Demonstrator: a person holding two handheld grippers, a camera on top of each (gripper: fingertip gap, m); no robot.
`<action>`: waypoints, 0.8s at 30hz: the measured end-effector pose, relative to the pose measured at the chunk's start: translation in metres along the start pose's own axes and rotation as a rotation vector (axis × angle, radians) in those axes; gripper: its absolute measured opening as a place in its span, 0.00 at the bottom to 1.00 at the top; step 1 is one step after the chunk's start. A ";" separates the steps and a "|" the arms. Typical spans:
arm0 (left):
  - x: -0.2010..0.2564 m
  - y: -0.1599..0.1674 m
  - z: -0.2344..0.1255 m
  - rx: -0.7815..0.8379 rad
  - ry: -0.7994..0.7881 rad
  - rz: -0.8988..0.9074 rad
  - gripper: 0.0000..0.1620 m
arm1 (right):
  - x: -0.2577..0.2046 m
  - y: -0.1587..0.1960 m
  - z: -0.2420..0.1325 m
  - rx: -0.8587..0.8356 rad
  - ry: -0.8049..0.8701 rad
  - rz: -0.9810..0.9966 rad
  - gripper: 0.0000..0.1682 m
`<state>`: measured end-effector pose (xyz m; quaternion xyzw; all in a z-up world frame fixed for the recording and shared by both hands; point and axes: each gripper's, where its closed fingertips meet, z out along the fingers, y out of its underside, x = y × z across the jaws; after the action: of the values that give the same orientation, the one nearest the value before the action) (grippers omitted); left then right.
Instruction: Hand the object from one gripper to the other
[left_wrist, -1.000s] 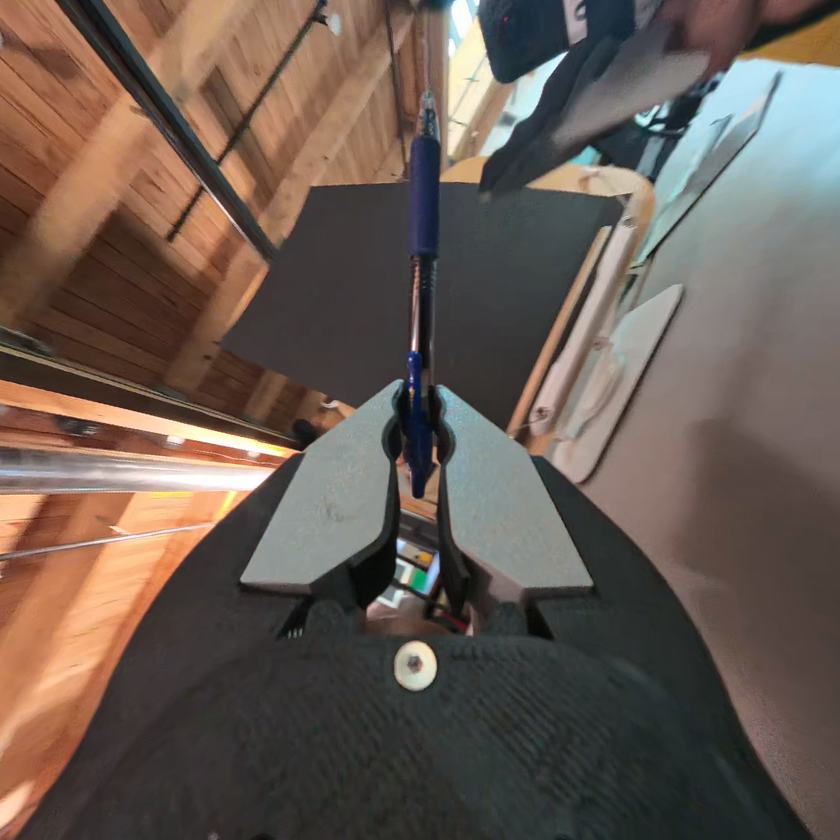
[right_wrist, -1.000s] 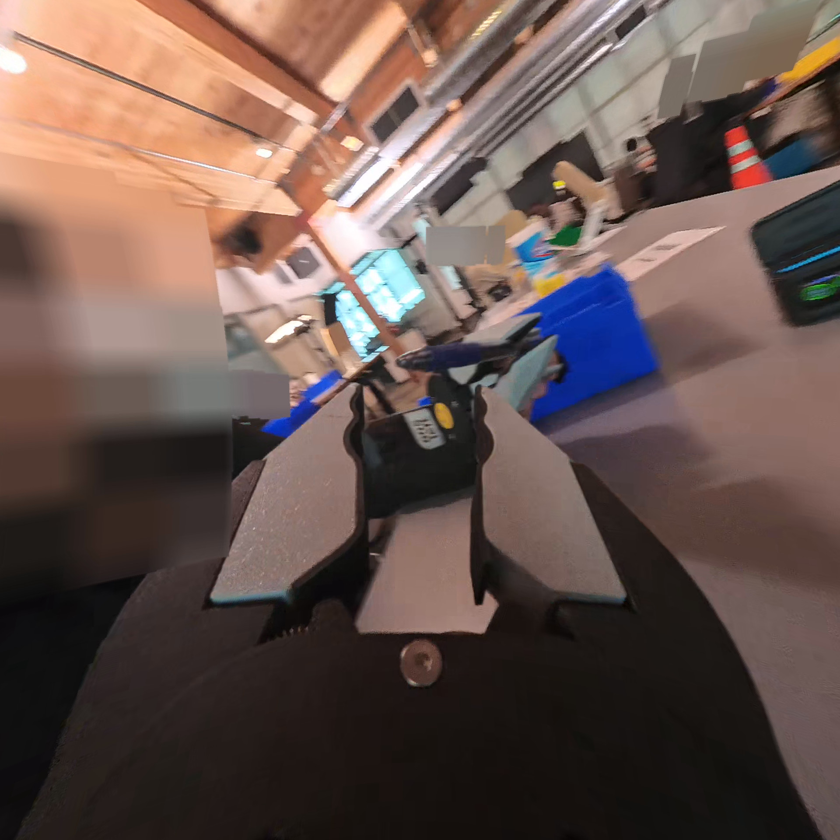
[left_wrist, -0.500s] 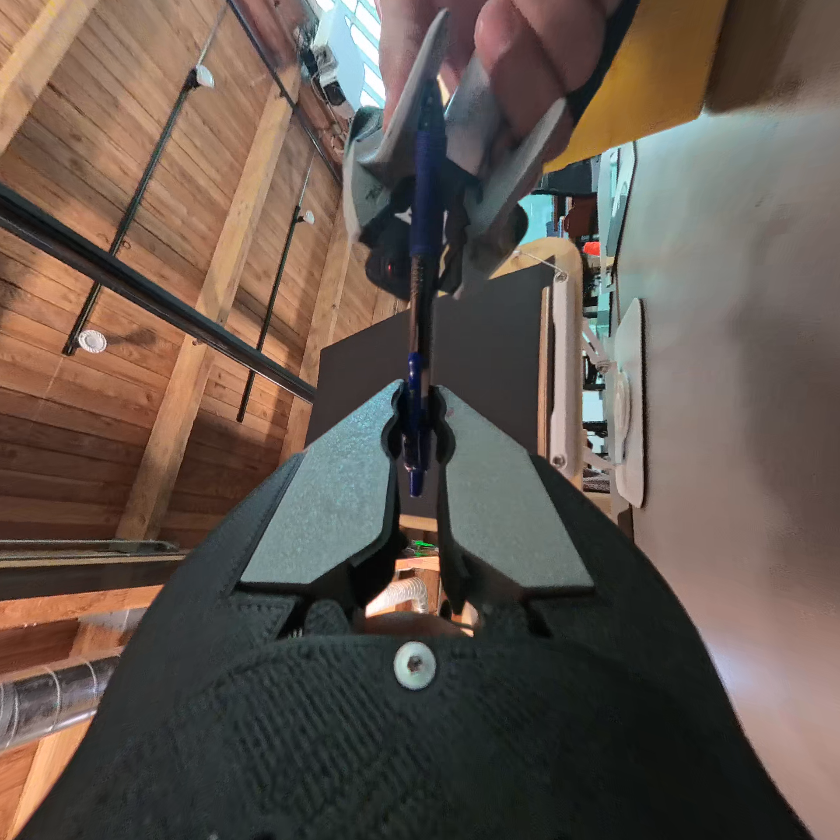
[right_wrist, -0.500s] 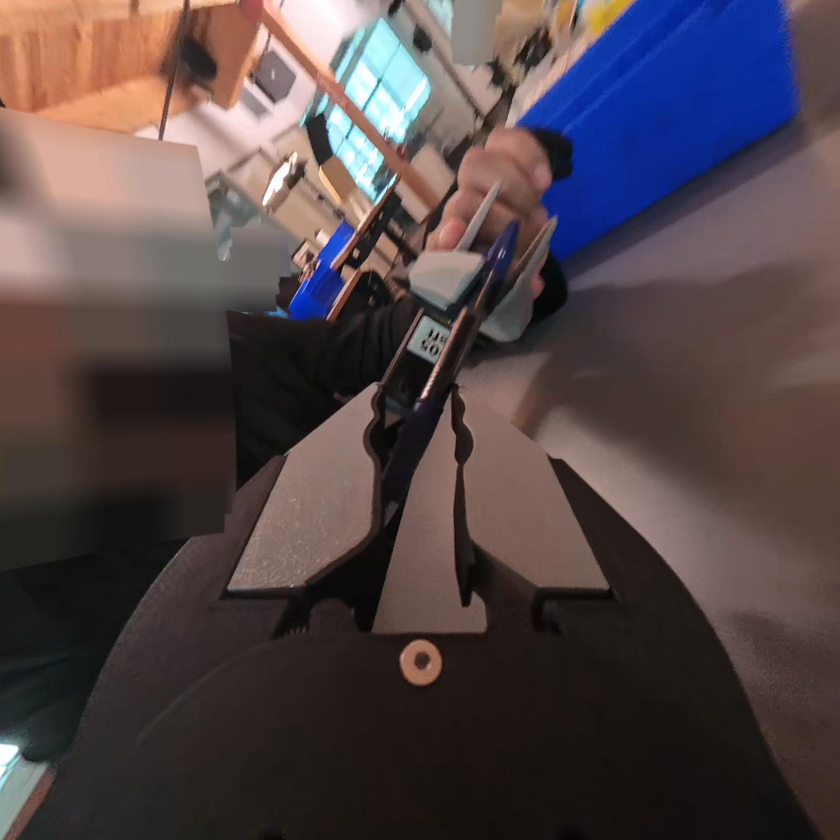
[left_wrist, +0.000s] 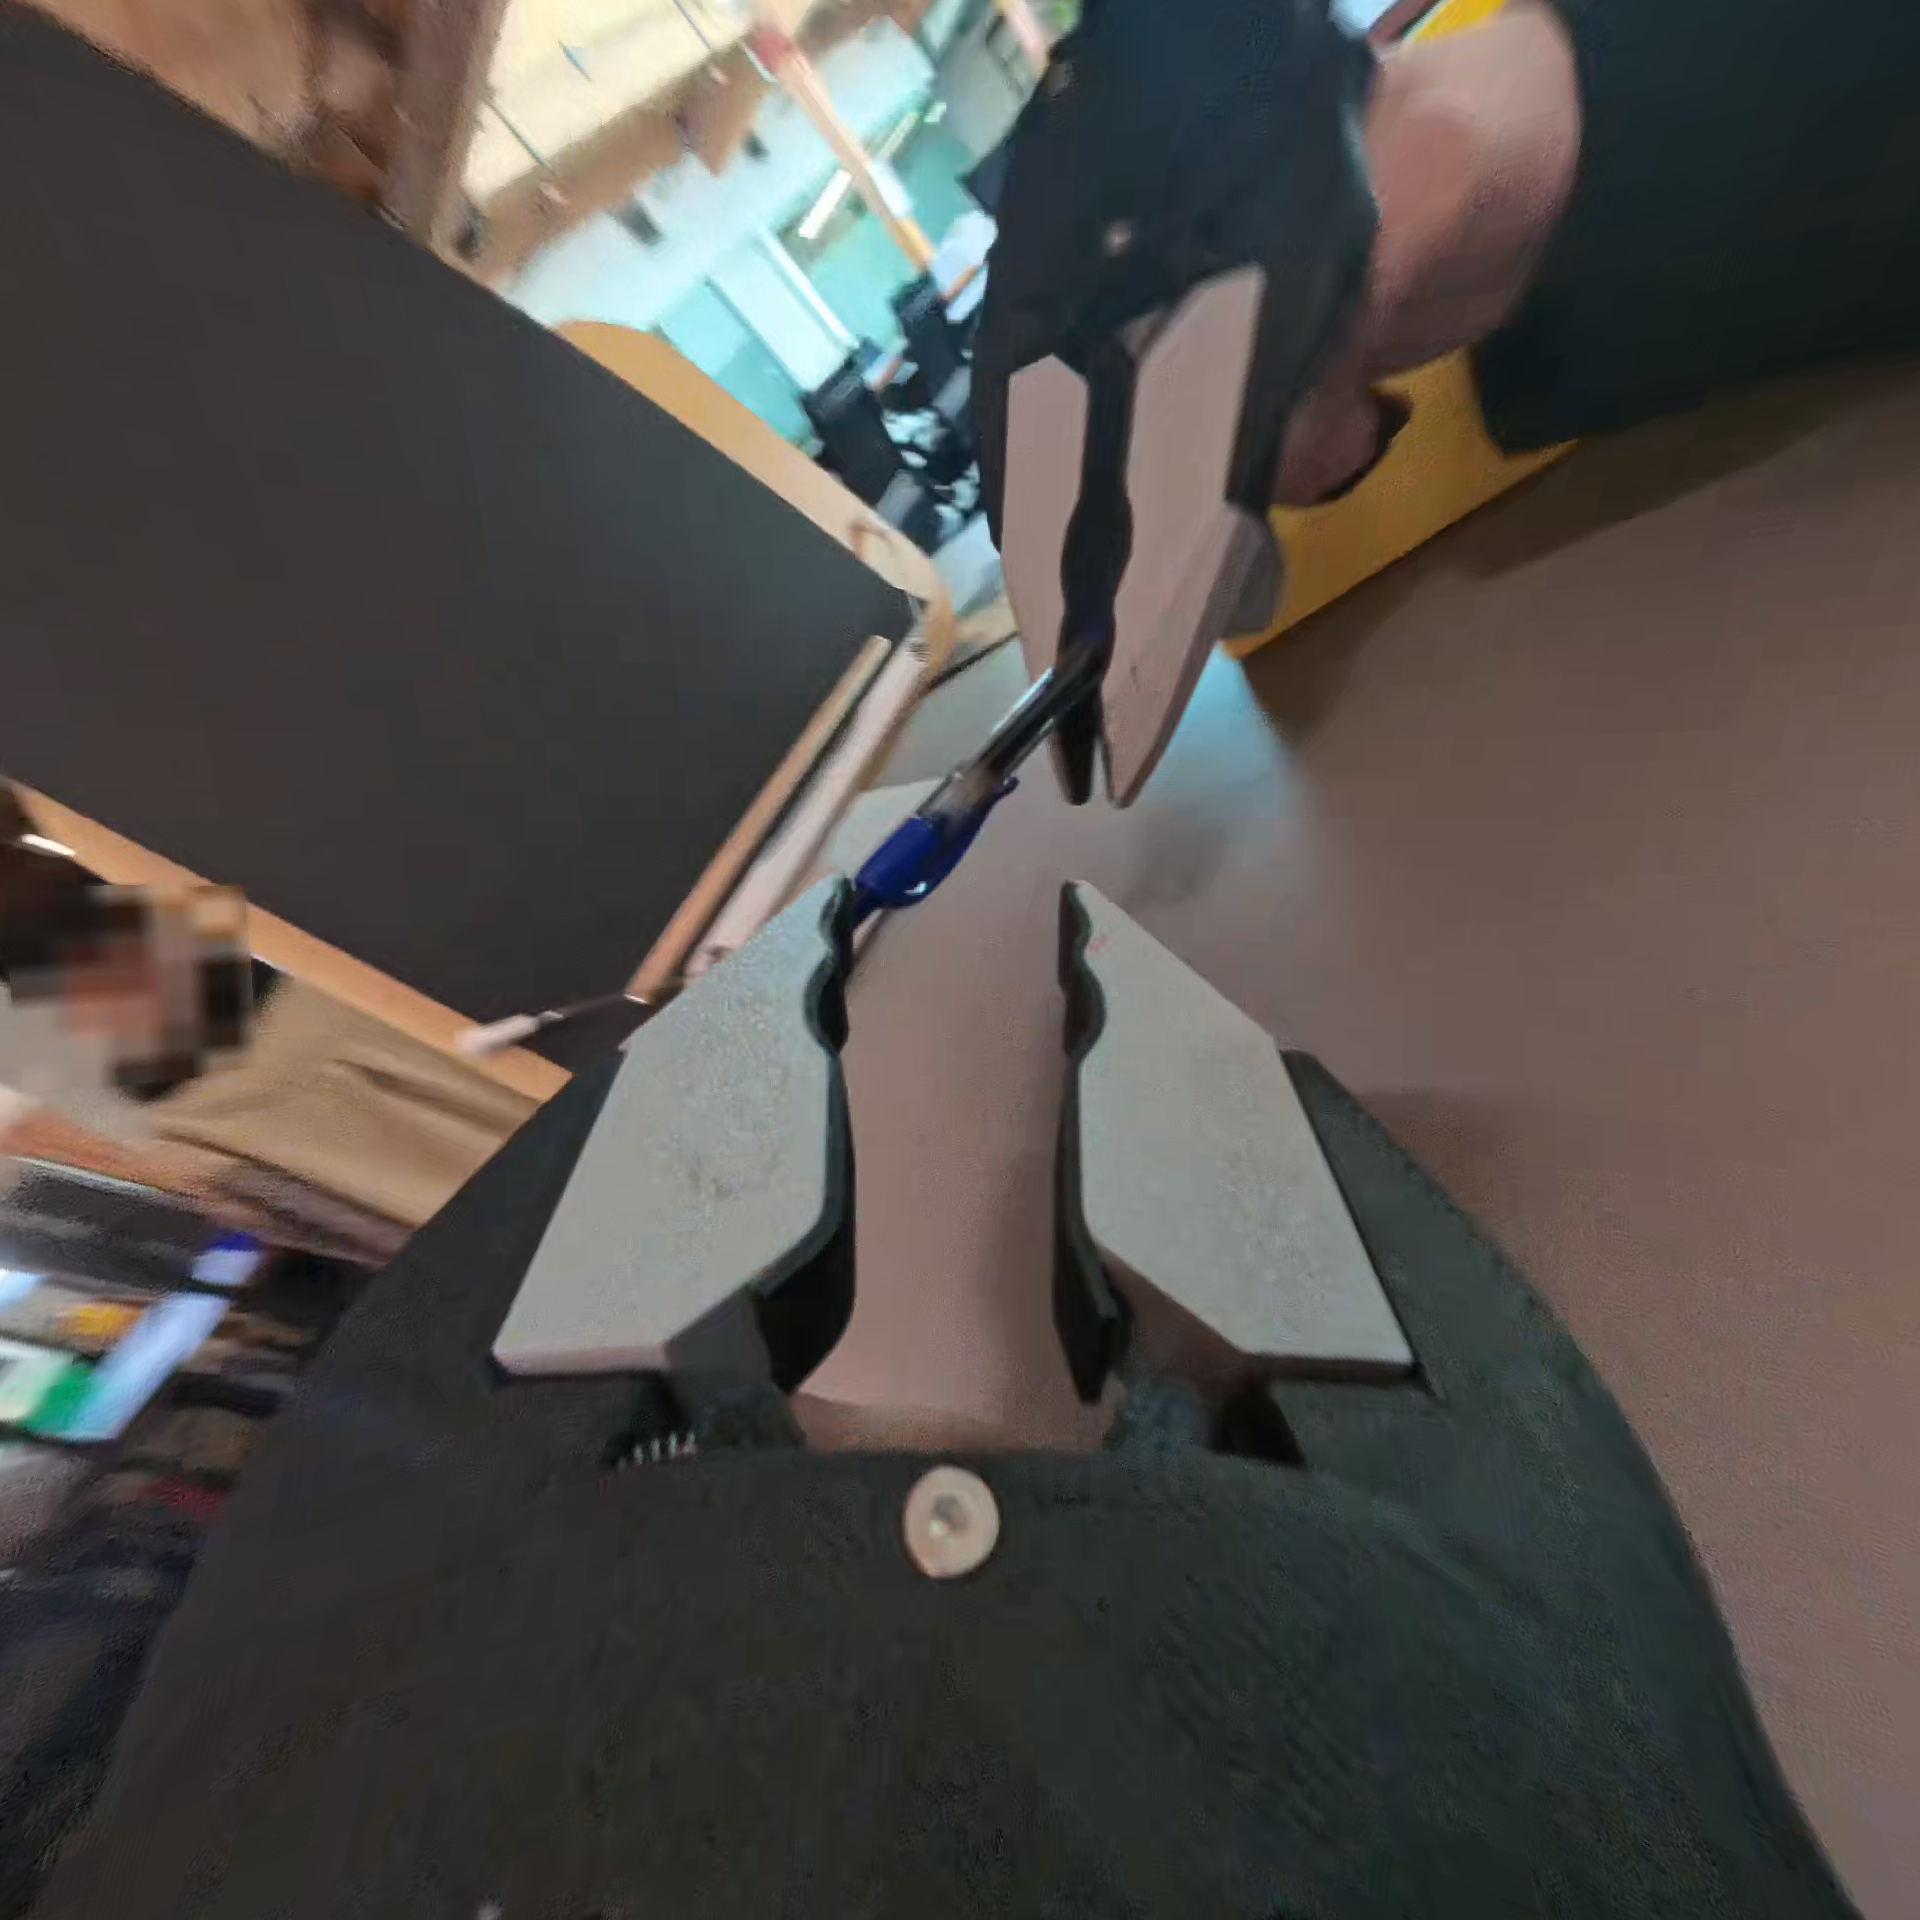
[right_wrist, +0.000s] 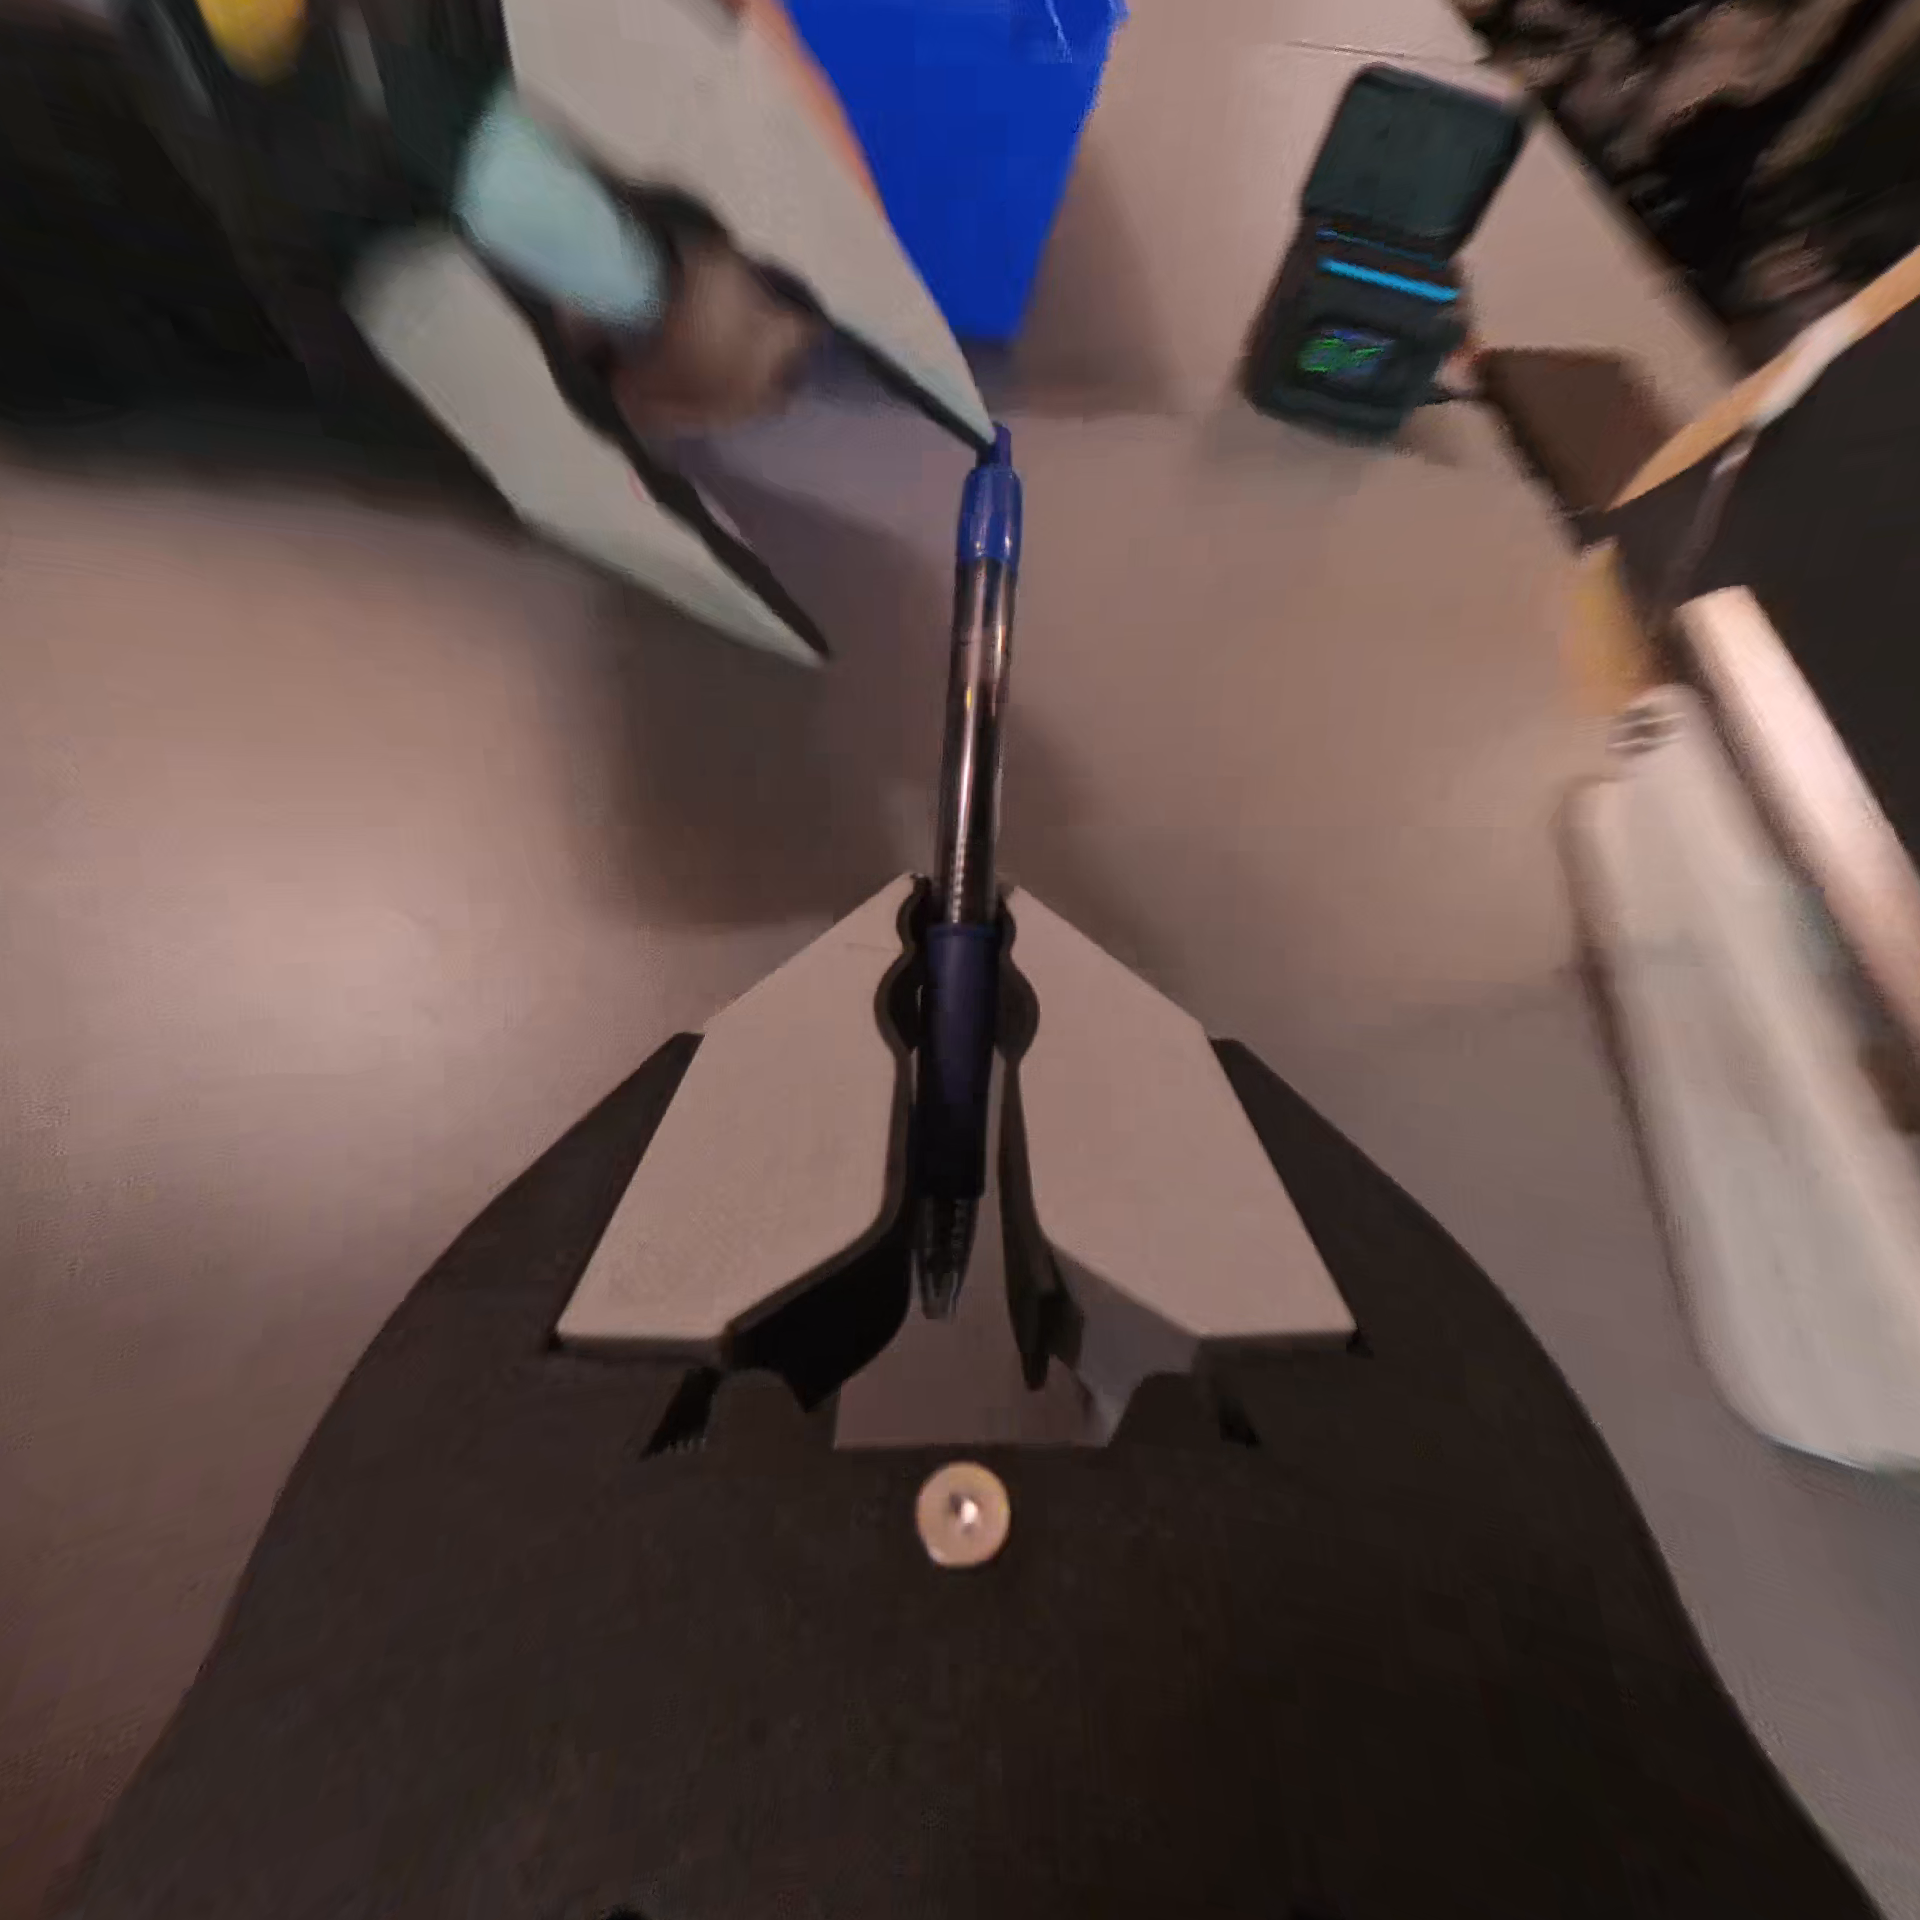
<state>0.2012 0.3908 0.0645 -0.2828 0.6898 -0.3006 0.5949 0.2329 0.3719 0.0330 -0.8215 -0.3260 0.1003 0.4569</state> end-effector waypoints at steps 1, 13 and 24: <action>-0.001 -0.002 -0.003 0.011 0.041 -0.080 0.22 | 0.008 0.005 -0.001 -0.044 0.112 -0.129 0.04; -0.032 0.001 -0.024 0.063 0.314 -1.009 0.17 | 0.007 -0.008 0.002 -0.125 0.447 -0.758 0.04; 0.030 -0.007 -0.037 0.022 0.821 -1.227 0.00 | -0.027 -0.022 0.020 -0.099 0.422 -0.937 0.04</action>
<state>0.1610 0.3672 0.0544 -0.4765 0.5718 -0.6677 0.0167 0.1927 0.3765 0.0360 -0.6103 -0.5640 -0.2986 0.4693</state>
